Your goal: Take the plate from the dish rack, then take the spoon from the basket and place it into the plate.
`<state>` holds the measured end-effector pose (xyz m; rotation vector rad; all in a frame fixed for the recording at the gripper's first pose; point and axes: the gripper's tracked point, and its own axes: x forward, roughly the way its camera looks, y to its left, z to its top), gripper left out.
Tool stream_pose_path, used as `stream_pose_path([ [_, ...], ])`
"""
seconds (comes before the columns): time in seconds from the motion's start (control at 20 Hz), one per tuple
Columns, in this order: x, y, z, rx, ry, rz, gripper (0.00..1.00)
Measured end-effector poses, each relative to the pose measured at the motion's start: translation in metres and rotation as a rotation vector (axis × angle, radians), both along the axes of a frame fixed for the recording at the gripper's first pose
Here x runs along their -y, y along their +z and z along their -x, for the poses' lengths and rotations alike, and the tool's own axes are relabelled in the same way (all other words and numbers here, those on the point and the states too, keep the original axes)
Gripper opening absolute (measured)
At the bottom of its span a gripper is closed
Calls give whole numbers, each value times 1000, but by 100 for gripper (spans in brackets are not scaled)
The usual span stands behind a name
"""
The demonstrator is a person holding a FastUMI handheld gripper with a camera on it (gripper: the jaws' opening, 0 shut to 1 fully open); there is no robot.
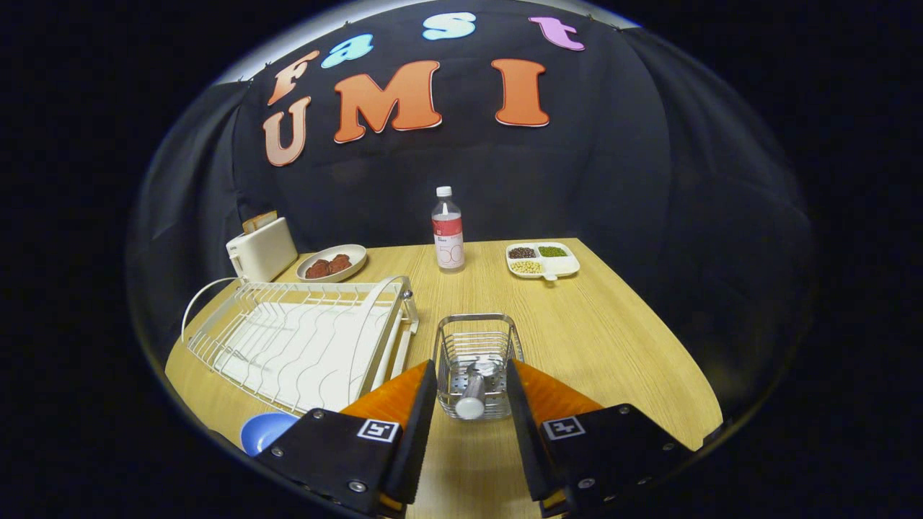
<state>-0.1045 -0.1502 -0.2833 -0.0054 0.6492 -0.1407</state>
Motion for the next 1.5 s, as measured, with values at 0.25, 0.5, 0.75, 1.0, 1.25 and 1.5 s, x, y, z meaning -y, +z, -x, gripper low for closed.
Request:
stream_pose_path([
  [0.25, 18, -18, -13, -35, -30, 24, 28],
  [0.5, 9, -10, -19, -52, -21, -28, 17],
  [0.75, 9, 29, -20, 0, -11, 13, 17],
  [1.0, -6, 80, -7, 58, 39, 28, 17],
  [1.25, -46, 120, 19, 103, 125, -44, 17],
  [1.5, -100, 136, 53, 95, 301, -133, 17],
])
